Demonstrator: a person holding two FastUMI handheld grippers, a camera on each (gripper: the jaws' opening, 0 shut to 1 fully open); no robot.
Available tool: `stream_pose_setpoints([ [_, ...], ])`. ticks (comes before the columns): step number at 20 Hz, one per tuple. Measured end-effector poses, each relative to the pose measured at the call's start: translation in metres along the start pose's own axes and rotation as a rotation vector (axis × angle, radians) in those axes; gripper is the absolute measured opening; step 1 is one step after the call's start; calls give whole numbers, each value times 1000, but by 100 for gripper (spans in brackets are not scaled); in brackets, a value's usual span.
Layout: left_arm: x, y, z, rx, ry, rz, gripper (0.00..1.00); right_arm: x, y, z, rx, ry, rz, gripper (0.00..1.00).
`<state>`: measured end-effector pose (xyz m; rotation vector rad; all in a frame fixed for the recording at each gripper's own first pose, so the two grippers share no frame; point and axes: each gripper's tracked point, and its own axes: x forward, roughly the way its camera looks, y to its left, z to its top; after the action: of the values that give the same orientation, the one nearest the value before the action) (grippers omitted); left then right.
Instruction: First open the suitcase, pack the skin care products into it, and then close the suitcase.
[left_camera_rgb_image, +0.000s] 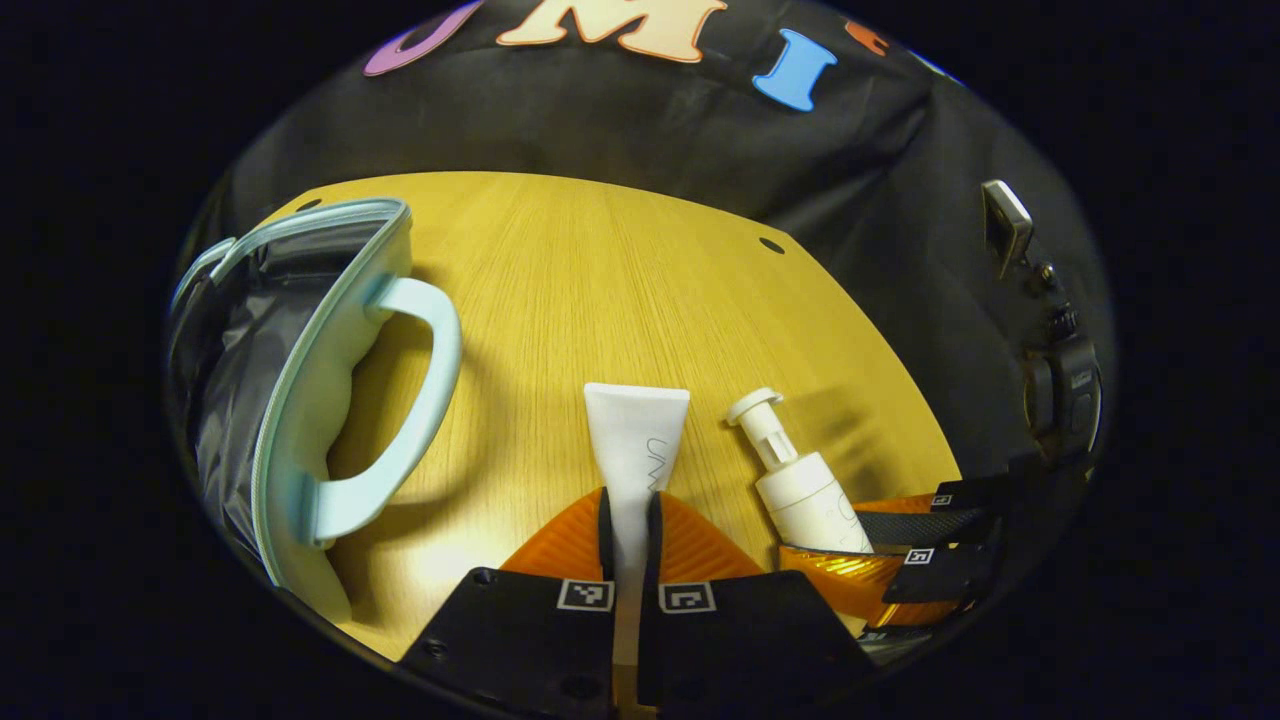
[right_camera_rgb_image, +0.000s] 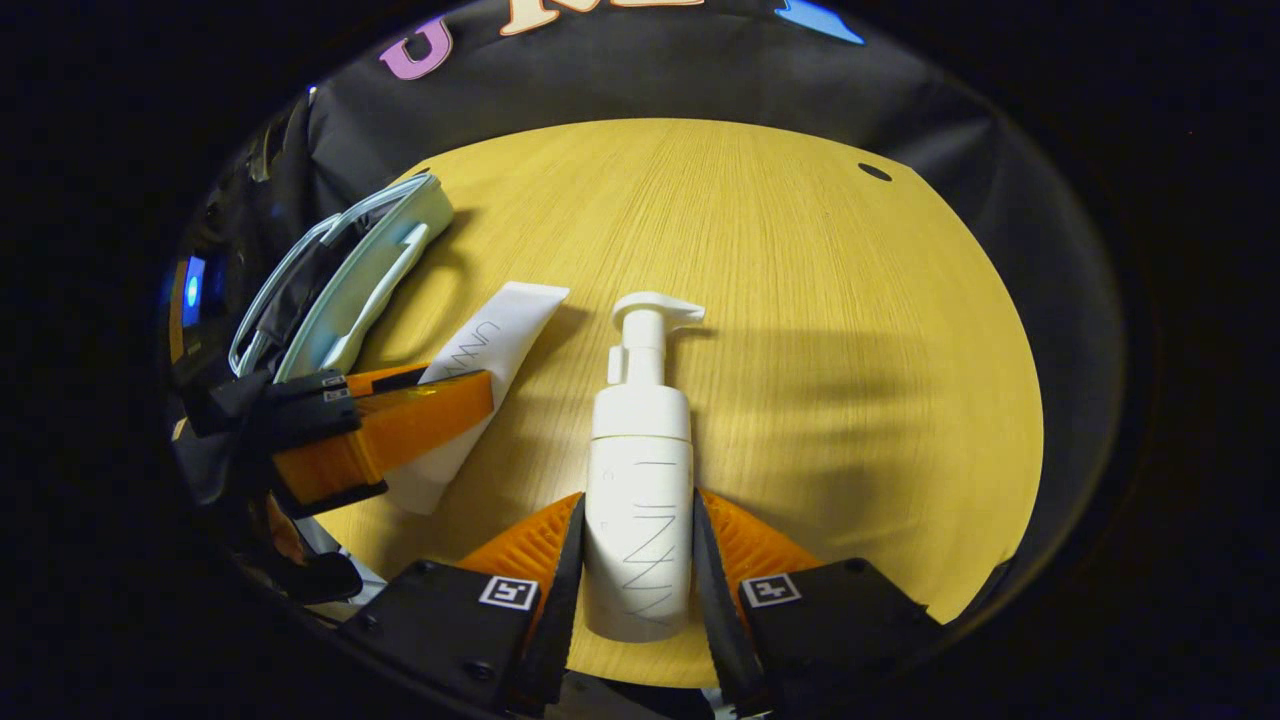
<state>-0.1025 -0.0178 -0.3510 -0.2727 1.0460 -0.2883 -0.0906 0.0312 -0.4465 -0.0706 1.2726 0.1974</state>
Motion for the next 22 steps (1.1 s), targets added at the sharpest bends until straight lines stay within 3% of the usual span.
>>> stream_pose_setpoints([
  [9,-41,1,87,29,-120,-36,1,3,1,1,30,-21,-16,57],
  [15,-86,87,128,1,-188,87,1,2,4,5,68,-32,-8,54],
  [22,-108,216,72,-95,-90,274,1,-19,19,21,244,-44,96,52],
])
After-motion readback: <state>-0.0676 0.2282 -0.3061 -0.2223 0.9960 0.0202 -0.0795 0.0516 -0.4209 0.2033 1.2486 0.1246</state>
